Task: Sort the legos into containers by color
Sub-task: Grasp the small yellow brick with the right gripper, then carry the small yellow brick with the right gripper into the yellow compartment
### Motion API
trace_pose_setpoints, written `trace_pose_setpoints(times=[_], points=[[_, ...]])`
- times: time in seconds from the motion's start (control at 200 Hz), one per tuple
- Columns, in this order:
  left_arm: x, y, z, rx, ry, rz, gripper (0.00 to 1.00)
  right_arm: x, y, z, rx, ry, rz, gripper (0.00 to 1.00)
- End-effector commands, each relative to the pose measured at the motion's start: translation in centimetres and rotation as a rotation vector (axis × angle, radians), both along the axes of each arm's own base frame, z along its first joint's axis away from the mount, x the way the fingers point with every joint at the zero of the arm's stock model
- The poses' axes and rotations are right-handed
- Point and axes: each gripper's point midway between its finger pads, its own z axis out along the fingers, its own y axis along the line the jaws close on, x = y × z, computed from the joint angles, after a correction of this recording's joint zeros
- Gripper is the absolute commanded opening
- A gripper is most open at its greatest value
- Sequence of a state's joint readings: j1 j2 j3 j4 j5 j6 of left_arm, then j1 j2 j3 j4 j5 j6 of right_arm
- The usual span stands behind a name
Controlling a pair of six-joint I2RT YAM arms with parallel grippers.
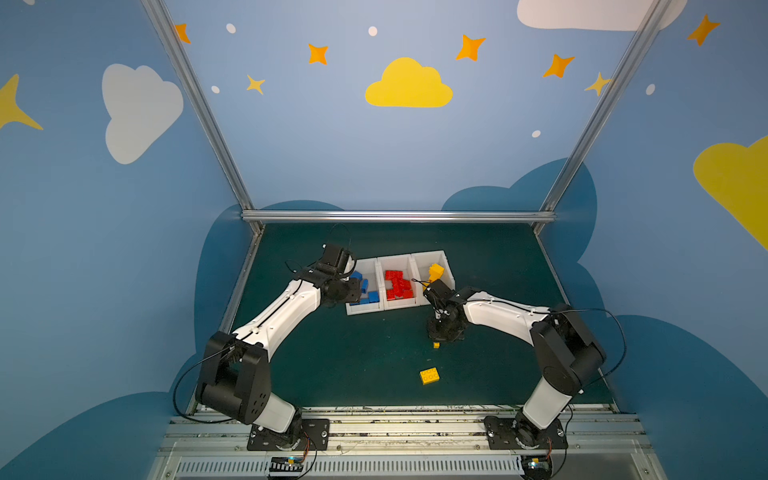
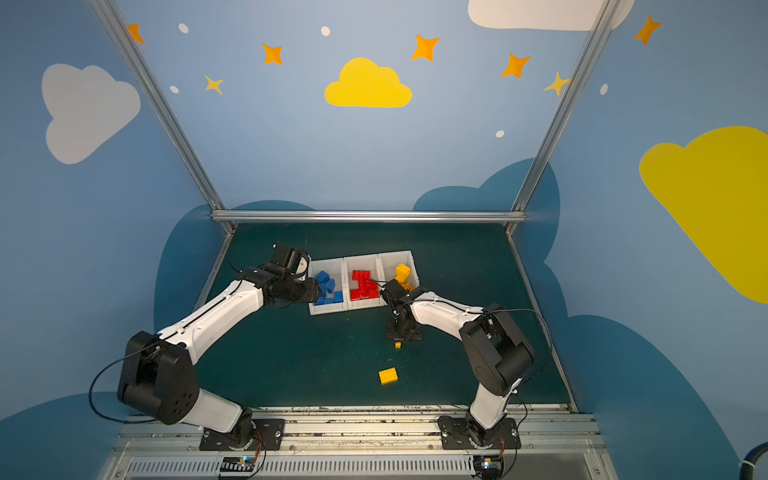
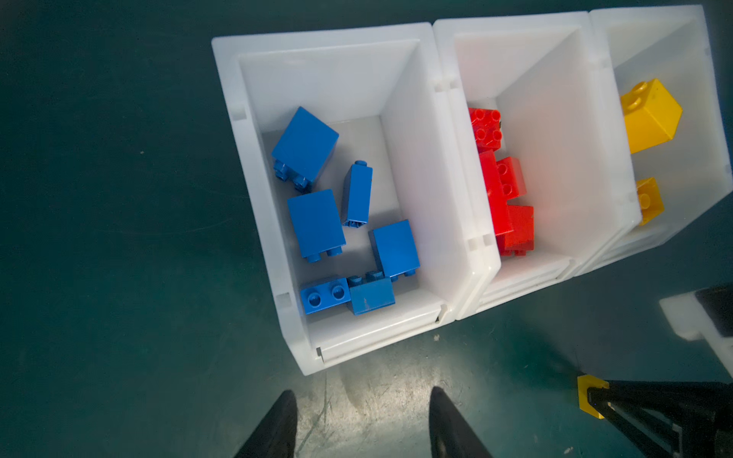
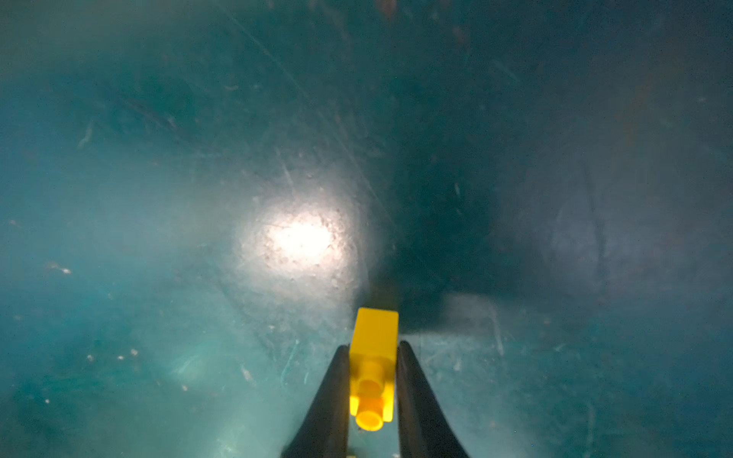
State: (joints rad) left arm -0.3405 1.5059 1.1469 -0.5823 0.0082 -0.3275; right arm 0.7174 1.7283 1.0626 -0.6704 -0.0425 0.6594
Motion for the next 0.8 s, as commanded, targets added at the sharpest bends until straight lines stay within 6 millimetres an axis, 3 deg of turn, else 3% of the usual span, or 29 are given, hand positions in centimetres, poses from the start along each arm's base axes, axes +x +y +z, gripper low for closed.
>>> trace_pose_setpoints(times=[0.0,0.235,0.501,0.656,0.796], points=[[-0.4,0.1,0.4,-0.014,-0.005,0.007,0.54,-0.4,-0.3,-0.4,-0.026,0.013,-0.008,0.20],[-0.6,0.3,0.5,-0.016,-0.010,0.013,0.54,-0.2,-0.5,0.3,-0.028,-0.006,-0.005,0.17],[-0.9,0.0,0.3,-0.039,-0.007,0.010,0.54,0.7,-0.6,2.4,-0.029,-0.056,0.024,0.16],[-1.1,0.1,0.5,-0.042,-0.011,0.010,0.54,2.9,-0.6,5.4,-0.023,-0.129,0.055,0.16],[-1.4,0.1,0.5,-0.046,-0.011,0.011,0.54,6.2,-0.5,8.6,0.013,-0.207,0.076,0.16]])
